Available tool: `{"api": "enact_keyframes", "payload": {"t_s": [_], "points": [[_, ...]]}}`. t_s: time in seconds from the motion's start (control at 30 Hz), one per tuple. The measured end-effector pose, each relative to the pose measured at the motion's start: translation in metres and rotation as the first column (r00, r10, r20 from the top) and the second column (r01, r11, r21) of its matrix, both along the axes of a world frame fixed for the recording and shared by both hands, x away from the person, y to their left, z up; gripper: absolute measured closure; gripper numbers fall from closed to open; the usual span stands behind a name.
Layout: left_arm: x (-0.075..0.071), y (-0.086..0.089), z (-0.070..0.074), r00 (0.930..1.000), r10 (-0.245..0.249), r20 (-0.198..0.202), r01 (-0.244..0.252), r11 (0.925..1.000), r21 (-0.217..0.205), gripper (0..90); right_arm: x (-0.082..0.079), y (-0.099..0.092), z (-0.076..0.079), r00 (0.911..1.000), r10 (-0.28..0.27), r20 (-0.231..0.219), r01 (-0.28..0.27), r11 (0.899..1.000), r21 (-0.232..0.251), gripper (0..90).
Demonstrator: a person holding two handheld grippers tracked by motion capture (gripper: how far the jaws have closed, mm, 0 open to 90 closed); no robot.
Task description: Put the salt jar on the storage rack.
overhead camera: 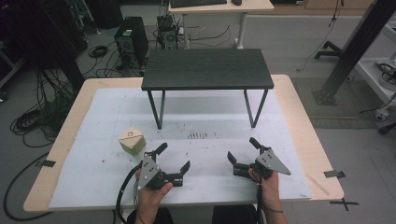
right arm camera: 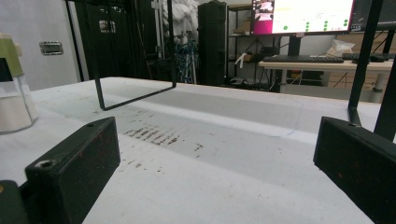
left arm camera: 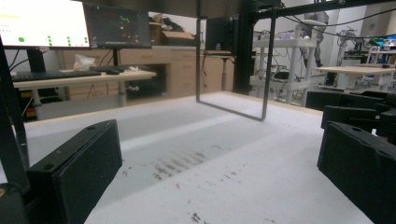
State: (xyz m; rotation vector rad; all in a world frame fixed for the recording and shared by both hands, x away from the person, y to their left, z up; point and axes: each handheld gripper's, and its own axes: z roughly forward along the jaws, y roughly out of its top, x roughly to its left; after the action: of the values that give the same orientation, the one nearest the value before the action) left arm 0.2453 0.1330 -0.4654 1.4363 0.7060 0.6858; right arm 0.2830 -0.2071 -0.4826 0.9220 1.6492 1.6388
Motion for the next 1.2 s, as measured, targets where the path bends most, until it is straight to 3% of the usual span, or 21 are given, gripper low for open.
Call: {"api": "enact_keyframes", "payload": {"t_s": [1.2], "points": [[-0.033, 0.054, 0.000, 0.9996, 0.028, -0.006, -0.028, 0.9996, 0.007, 0.5, 0.000, 0.000, 0.000, 1.0000, 0.000, 0.001, 0.000, 1.000, -0.002, 0.1]]}}
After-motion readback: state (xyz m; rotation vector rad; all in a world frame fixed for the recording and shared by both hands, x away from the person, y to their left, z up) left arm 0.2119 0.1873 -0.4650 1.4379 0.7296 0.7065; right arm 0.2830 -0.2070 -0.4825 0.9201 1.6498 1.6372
